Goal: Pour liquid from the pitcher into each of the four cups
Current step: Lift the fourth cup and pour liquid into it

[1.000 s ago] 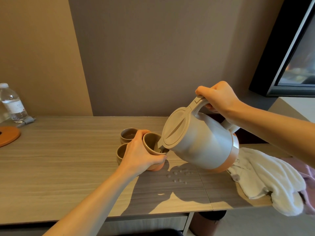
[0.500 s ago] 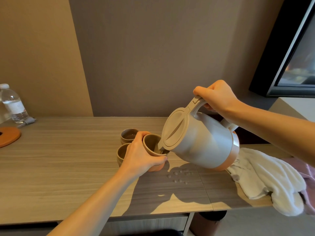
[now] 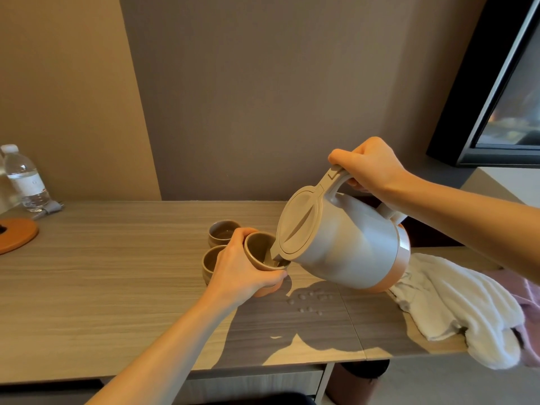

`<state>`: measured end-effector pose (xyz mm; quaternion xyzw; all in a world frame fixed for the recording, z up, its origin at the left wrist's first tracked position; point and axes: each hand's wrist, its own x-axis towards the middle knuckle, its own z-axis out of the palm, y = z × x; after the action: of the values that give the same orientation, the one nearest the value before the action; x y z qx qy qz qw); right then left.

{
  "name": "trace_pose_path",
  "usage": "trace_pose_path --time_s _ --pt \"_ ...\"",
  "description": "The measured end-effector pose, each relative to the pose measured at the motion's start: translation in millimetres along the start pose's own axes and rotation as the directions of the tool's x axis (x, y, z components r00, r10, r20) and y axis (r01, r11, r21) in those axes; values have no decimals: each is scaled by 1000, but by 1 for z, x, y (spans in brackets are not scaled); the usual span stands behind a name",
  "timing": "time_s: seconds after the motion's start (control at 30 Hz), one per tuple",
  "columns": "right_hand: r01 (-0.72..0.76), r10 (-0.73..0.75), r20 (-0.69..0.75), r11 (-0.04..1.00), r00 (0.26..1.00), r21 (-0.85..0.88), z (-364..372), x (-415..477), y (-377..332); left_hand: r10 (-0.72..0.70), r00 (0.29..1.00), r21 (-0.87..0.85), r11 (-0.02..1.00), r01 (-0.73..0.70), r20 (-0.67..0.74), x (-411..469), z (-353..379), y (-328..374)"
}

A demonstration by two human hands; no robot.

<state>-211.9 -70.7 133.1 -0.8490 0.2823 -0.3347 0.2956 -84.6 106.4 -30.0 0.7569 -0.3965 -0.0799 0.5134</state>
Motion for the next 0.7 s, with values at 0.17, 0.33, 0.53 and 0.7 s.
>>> trace_pose_path --time_s 0.17,0.33,0.53,0.7 --pt "6 -6 11 1000 1000 -9 1 -2 -1 -8 1000 -7 1000 8 3 -4 0 -2" --pt "14 -14 20 1000 1000 -18 2 -3 -1 -19 1000 -24 1000 19 4 -7 0 -5" --pt "12 -11 24 999 1000 -31 2 -4 -4 -31 1000 -48 998 31 -3 -9 1 -5" --pt "15 -14 25 999 1000 -46 2 -7 -7 -44 999 -62 997 44 4 -11 1 -6"
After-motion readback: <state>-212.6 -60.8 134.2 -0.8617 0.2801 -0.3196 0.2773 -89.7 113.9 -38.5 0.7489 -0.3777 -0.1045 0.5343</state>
